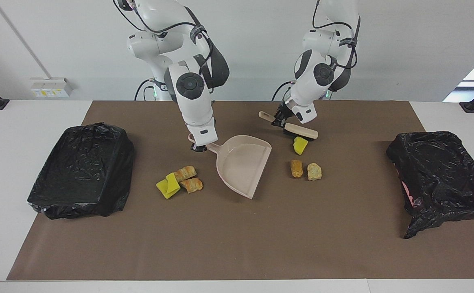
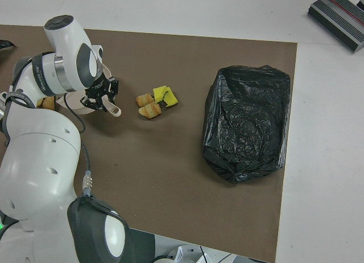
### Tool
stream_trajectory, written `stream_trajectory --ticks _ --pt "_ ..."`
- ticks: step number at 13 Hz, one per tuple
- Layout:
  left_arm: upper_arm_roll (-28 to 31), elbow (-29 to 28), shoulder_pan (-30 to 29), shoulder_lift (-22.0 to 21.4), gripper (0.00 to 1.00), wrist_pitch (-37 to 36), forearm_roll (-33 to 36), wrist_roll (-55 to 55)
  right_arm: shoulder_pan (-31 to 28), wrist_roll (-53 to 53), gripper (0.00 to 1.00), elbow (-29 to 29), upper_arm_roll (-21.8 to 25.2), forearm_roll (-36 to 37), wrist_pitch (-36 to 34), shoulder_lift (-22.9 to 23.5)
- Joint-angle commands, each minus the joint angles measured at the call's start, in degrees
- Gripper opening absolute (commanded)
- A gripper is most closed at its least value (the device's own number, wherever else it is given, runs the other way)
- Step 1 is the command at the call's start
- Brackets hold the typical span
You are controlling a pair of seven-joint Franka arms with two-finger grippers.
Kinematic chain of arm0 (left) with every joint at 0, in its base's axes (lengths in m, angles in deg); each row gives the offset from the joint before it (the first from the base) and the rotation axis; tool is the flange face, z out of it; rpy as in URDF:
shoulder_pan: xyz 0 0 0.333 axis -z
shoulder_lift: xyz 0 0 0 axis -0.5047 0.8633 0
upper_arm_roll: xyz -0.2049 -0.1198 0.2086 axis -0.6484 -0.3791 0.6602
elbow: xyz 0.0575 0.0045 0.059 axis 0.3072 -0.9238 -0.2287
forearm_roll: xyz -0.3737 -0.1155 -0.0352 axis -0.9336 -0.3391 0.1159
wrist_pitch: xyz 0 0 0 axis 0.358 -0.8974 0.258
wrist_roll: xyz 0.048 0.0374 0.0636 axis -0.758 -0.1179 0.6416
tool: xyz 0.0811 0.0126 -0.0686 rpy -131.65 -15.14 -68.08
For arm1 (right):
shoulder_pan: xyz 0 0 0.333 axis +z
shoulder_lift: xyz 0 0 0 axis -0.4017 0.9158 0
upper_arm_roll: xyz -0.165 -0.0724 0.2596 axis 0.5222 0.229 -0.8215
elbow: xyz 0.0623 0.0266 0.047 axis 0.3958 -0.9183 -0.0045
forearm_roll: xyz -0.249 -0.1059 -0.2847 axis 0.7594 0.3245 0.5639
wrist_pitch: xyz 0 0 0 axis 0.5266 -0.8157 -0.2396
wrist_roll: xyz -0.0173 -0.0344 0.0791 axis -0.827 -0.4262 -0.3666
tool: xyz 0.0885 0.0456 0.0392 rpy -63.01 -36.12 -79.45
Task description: Sweep and dump trash in bin
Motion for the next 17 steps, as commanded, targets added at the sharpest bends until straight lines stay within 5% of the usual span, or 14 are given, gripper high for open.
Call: stream_trajectory --ticks 1,8,13,17 --pt "-0.01 2.24 -2.99 1.76 0.00 -0.66 -0.24 -10.10 -0.97 4.34 0.00 -5.39 -0.46 0.95 2.12 -4.04" --pt "0.25 4.27 -7.57 1.41 0.00 -15.61 14.69 -37.43 3.59 -4.51 0.00 -8.29 -0.81 1.56 7.12 -3.79" --pt "0.17 4.18 -11.78 1.67 0.00 -13.86 22.95 -59.76 4.13 -4.97 0.00 -9.44 -0.81 1.65 11.70 -2.64" --pt "0.16 4.00 -15.22 3.07 0.00 -6.57 25.52 -66.54 6.24 -5.67 0.00 -9.35 -0.64 7.79 10.48 -1.32"
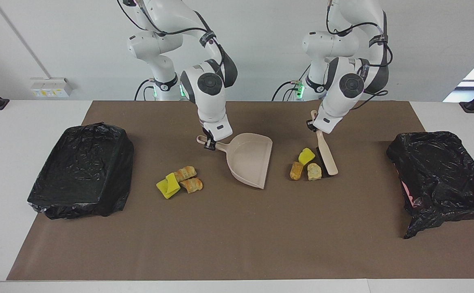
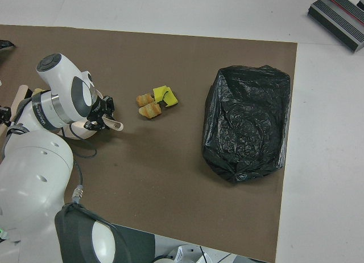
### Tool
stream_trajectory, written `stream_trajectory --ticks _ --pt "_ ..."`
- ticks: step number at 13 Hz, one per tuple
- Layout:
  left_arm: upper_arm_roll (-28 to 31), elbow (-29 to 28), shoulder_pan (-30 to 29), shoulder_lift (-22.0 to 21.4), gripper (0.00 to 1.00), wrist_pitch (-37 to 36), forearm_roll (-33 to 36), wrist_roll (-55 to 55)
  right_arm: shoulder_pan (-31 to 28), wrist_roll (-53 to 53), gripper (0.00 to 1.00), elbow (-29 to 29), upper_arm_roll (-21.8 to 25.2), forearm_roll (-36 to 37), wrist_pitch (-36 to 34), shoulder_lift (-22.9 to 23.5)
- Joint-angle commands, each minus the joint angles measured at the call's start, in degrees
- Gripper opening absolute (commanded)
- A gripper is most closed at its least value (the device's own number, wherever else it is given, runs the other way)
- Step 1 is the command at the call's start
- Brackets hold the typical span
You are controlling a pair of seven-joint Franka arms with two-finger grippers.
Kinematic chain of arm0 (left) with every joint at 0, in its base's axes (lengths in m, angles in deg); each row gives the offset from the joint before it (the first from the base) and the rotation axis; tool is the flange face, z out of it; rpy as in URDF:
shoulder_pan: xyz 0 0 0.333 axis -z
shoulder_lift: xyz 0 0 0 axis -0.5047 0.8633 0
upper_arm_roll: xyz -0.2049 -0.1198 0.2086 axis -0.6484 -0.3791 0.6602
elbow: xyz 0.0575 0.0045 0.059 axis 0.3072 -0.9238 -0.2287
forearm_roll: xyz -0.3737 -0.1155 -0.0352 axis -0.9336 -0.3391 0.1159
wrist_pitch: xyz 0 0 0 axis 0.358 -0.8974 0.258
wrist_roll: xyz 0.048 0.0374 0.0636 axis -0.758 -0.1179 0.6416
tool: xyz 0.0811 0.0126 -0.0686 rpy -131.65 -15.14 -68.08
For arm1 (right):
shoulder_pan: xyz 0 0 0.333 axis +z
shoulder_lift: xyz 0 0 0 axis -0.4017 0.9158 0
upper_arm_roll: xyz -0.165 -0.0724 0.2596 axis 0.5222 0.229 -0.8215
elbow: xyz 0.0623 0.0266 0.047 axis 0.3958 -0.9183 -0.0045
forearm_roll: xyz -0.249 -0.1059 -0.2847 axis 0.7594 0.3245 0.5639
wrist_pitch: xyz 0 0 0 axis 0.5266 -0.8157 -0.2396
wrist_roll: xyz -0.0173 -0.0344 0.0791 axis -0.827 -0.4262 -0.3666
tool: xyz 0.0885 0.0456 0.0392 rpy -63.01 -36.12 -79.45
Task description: Sweep and dump trash in bin
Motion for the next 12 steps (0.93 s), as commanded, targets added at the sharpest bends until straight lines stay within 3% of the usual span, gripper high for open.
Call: stream_trajectory --ticks 1,5,10,12 --pt "-0.61 0.34 -1.87 1.23 0.00 2.59 1.25 -6.31 0.32 -1.31 0.00 -0.70 -0.04 2.74 0.09 -0.21" --pt "-1.13 -0.45 -0.38 0.79 0.00 2.42 0.12 -8.54 0.15 -2.88 0.00 -0.70 -0.04 2.74 -0.18 -0.30" --pt "-1.22 0.07 11.20 0.44 0.00 2.85 -11.82 -6.88 0.06 -3.42 0.00 -0.70 -0.13 2.74 -0.09 -0.21" --pt "-1.31 0.60 17.18 0.35 0.00 5.12 -13.59 -4.60 0.06 -3.42 0.00 -0.79 -0.13 2.74 -0.01 -0.30"
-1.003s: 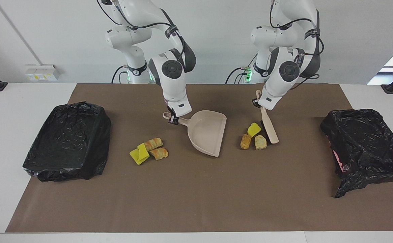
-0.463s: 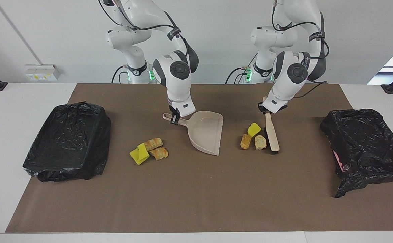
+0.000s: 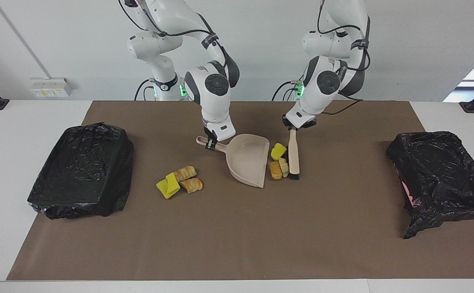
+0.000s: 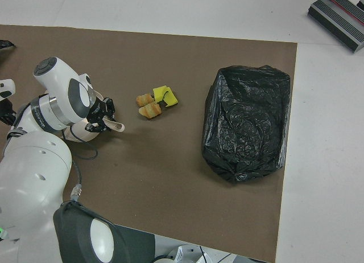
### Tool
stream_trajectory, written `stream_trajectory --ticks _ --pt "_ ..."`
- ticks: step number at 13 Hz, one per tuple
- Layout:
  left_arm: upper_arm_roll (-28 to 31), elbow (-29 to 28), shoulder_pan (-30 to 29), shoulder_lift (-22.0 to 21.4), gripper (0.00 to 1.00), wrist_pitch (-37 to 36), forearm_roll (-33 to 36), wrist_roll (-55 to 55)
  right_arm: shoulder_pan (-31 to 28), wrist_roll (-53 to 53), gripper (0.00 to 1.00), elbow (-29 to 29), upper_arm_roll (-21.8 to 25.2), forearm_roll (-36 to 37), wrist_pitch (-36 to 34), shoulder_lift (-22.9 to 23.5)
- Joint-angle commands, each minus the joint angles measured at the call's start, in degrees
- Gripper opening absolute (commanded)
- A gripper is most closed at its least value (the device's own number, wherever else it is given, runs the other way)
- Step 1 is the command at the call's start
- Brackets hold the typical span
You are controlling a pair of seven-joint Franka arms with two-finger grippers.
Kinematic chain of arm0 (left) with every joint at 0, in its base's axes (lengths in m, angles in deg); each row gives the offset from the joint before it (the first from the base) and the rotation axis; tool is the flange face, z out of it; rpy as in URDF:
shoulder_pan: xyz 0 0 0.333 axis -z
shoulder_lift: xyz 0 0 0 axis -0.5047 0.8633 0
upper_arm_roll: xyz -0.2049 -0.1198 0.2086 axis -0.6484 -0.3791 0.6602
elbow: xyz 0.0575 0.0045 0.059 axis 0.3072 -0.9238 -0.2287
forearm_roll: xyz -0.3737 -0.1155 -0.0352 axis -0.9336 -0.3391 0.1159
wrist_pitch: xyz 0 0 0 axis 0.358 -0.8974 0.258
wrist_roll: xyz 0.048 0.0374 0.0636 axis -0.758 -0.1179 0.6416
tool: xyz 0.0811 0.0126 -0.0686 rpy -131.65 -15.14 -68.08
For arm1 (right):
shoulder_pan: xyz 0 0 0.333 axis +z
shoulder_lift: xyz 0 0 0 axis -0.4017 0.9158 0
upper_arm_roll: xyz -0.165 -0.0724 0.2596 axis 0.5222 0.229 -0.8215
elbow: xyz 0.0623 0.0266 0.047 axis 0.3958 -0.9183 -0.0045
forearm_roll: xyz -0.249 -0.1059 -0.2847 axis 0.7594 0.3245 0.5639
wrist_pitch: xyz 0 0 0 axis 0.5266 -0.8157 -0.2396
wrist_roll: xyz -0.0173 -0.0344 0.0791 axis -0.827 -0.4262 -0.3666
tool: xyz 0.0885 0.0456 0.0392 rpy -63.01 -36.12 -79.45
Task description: Sweep and dump trash in bin
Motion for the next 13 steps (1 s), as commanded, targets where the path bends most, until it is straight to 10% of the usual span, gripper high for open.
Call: stream_trajectory --ticks 1,13 --pt "0.69 0.71 7.02 -0.43 0.00 3.64 -4.15 4.25 -0.44 -2.13 0.00 -0.69 -0.16 1.41 0.11 -0.49" --pt "1.39 5.65 4.76 -7.71 0.00 -13.47 -4.08 13.92 -0.96 -2.04 0.00 -0.69 -0.16 0.97 0.46 -0.40"
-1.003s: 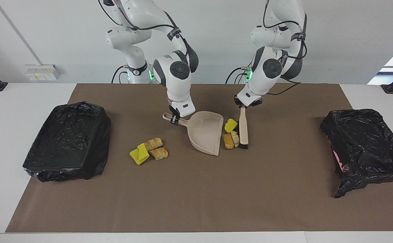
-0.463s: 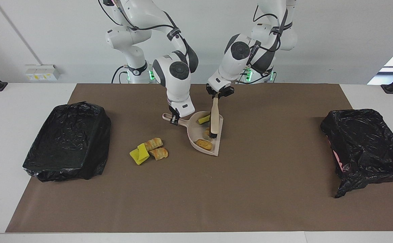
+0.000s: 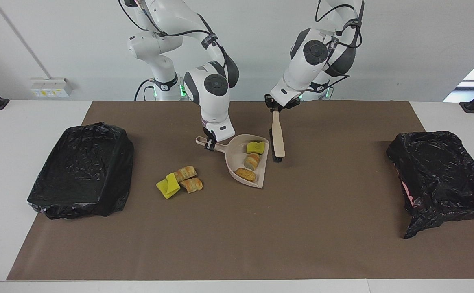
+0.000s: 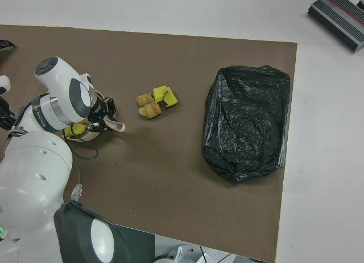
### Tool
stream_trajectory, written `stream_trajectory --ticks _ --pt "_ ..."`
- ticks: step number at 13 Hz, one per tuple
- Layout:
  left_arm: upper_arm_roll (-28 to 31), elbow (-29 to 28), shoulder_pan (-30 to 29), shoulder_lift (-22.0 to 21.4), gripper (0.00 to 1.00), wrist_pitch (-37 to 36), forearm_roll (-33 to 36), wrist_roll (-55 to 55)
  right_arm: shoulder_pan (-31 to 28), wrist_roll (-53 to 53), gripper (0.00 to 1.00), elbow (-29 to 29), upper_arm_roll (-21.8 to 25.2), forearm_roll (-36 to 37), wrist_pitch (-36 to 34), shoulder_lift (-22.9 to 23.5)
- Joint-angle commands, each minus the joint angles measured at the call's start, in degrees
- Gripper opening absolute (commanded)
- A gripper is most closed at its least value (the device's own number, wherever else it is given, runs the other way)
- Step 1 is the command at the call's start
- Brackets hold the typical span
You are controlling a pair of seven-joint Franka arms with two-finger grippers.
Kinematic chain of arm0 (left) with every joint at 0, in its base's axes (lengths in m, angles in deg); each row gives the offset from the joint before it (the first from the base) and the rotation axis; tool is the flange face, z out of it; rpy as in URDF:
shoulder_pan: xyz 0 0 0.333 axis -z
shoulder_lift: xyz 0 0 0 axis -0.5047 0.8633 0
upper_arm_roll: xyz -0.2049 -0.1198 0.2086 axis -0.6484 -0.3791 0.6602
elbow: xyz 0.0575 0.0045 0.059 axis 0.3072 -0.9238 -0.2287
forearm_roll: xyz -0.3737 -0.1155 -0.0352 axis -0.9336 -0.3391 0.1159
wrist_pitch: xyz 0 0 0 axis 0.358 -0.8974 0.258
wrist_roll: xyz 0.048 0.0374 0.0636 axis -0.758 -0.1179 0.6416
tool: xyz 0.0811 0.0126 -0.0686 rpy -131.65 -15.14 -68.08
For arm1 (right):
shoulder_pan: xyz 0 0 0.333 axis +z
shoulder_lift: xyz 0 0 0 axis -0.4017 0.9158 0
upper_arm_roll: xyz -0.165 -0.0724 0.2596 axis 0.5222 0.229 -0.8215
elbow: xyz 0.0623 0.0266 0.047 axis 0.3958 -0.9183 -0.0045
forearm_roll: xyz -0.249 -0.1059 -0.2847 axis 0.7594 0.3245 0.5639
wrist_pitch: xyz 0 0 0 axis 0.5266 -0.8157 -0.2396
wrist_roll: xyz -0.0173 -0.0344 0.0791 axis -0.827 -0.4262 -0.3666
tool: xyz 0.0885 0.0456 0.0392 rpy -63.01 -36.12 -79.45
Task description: Sweep and dump trash in bin
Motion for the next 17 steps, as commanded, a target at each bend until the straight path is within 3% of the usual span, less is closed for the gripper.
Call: stream_trajectory --ticks 1,6,10,15,17 --pt "-0.51 -2.22 0.52 -3.17 0.00 -2.78 0.22 5.95 -0.71 -2.13 0.00 -0.58 -0.28 0.53 0.20 -0.40" --pt "-4.36 -13.64 7.89 -12.65 0.00 4.84 1.45 14.31 -8.60 -0.74 0.00 5.12 -0.28 -1.14 -5.14 -4.27" --pt "-15.60 -17.95 8.87 -12.58 0.00 12.22 1.45 23.73 -19.58 9.97 0.00 12.68 0.15 -3.86 -13.40 -5.14" --pt "-16.68 -21.92 16.24 -10.57 0.00 19.87 1.45 29.97 -36.36 24.73 0.00 13.14 0.59 -3.95 -16.32 -7.35" --pt "-16.68 -21.92 16.43 -9.33 0.00 21.02 1.45 30.69 -43.48 30.36 0.00 13.31 0.68 -2.82 -16.59 -7.52"
